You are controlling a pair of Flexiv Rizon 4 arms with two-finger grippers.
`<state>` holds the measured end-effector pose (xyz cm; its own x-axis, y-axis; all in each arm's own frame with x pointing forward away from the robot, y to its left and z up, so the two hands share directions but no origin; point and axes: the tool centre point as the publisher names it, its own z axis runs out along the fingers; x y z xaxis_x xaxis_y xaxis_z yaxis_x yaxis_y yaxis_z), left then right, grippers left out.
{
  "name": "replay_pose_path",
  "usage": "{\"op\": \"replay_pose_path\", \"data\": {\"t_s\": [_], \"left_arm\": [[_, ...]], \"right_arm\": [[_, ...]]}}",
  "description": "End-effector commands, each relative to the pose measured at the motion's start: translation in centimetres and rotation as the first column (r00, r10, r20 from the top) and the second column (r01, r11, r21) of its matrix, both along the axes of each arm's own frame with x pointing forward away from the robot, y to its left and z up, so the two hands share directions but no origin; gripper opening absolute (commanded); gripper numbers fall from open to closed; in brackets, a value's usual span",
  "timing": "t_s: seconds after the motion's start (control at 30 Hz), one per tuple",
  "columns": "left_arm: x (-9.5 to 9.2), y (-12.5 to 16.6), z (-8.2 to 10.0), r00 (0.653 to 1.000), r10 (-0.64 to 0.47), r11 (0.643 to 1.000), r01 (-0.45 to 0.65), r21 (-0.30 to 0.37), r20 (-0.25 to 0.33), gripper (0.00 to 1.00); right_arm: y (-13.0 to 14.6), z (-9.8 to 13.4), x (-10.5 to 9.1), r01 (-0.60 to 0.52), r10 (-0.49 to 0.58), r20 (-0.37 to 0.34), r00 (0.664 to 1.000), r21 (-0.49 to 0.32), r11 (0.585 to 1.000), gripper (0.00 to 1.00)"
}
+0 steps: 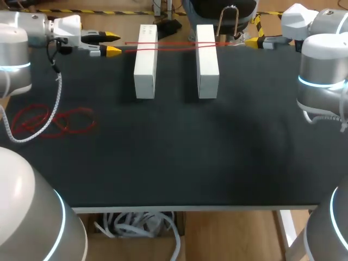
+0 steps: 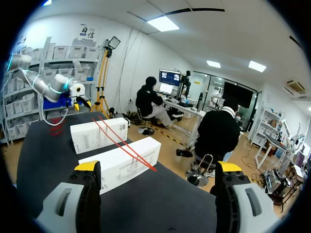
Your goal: Grab the tape and strap the tape.
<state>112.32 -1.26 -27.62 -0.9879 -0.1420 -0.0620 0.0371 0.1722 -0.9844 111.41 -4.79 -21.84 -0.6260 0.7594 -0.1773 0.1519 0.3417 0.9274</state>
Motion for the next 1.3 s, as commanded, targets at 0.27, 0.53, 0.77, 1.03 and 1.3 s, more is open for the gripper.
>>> {"op": "replay_pose_path", "data": {"t_s": [0.27, 0.53, 0.77, 1.03, 1.3], "left_arm": [[1.3, -0.5, -1.8, 1.0, -0.029, 0.999, 0.029, -0.021, -0.011, 0.41], [1.9, -0.5, -2.6, 0.999, -0.033, 0.999, 0.033, -0.026, -0.015, 0.4], [2.5, -0.5, -3.1, 0.999, -0.034, 0.999, 0.033, -0.031, -0.018, 0.38], [2.8, -0.7, -3.8, 0.999, -0.037, 0.999, 0.036, -0.04, -0.026, 0.37], [3.0, -0.7, -4.3, 0.999, -0.04, 0.998, 0.038, -0.046, -0.035, 0.36]], "right_arm": [[-0.1, 0.0, 0.0, -0.002, 0.002, 0.0, 1.0, 0.001, 1.0, 1.0], [-0.1, 0.0, 0.0, -0.002, 0.002, 0.0, 1.0, 0.001, 1.0, 1.0], [-0.1, 0.0, 0.0, -0.002, 0.002, 0.0, 1.0, 0.001, 1.0, 1.0], [-0.1, 0.0, 0.0, -0.002, 0.002, 0.0, 1.0, 0.001, 1.0, 1.0], [-0.1, 0.0, 0.0, -0.002, 0.002, 0.0, 1.0, 0.001, 1.0, 1.0]]}}
